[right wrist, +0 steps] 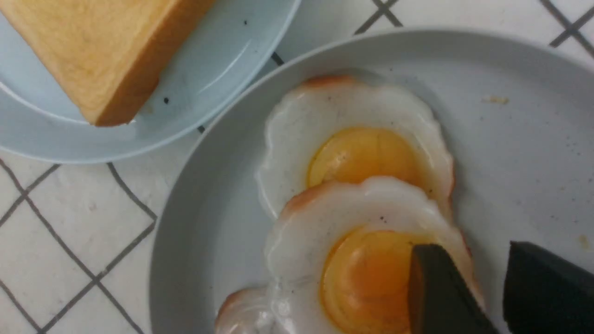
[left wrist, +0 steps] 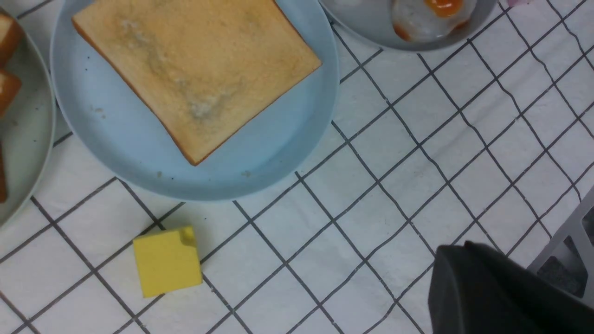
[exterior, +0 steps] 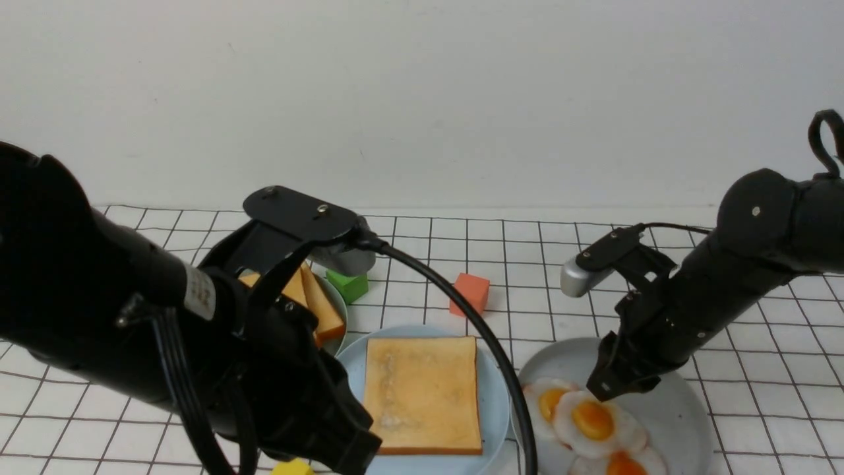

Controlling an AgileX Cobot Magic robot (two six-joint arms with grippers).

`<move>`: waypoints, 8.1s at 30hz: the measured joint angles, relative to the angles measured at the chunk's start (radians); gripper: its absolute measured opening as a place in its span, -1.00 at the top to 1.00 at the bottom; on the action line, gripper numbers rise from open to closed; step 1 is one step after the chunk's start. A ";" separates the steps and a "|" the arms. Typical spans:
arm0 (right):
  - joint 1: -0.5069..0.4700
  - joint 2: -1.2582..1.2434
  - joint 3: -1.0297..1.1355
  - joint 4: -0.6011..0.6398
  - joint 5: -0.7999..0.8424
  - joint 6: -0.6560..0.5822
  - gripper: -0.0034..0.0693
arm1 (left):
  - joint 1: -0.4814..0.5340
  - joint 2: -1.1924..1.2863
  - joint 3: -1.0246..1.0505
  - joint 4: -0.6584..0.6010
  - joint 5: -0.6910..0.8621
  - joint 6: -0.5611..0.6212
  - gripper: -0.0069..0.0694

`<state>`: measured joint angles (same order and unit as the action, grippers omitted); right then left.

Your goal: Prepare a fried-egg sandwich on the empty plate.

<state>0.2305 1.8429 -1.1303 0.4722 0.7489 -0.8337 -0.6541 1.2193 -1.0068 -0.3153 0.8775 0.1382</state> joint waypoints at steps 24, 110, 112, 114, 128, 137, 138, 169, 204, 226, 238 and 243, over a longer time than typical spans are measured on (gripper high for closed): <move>-0.001 0.033 -0.010 0.046 0.018 -0.040 0.92 | 0.000 0.000 0.001 0.001 0.001 -0.001 0.85; 0.266 0.047 -0.198 0.317 -0.150 -0.121 0.40 | 0.000 -0.243 0.001 0.323 0.108 -0.383 0.54; 0.265 0.040 -0.198 0.317 -0.149 -0.116 0.25 | 0.000 -0.243 0.001 0.341 0.095 -0.398 0.49; 0.260 0.007 -0.198 0.314 -0.134 -0.115 0.00 | 0.000 -0.243 0.001 0.395 0.067 -0.430 0.40; 0.152 -0.509 -0.254 0.261 0.238 0.016 -0.33 | 0.436 0.008 0.001 0.243 -0.066 -0.445 0.52; 0.150 -0.642 -0.226 0.209 0.319 0.089 -0.33 | 0.790 0.261 0.001 -0.338 -0.056 -0.016 0.29; 0.149 -0.672 -0.203 0.218 0.319 0.089 -0.33 | 0.819 0.297 0.001 -0.387 -0.057 0.040 0.16; 0.149 -0.804 -0.090 -0.086 0.340 0.440 -0.34 | 0.833 0.647 0.000 -0.788 -0.196 0.577 0.71; 0.149 -0.825 -0.090 0.071 0.466 0.260 -0.34 | 0.411 0.531 0.096 -0.876 -0.318 0.611 0.72; 0.149 -0.891 -0.023 -0.014 0.419 0.378 0.73 | 0.418 0.364 0.096 -0.668 -0.285 0.388 -0.60; 0.149 -1.424 0.497 -0.068 -0.040 0.459 0.94 | 0.418 0.017 0.097 -0.576 0.005 0.283 -0.27; 0.149 -1.644 0.671 -0.093 -0.210 0.461 0.94 | 0.418 -0.171 0.107 -0.455 0.161 0.187 0.18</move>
<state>0.3797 0.1989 -0.4593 0.3792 0.5389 -0.3730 -0.2363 1.0481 -0.9001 -0.7700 1.0383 0.3251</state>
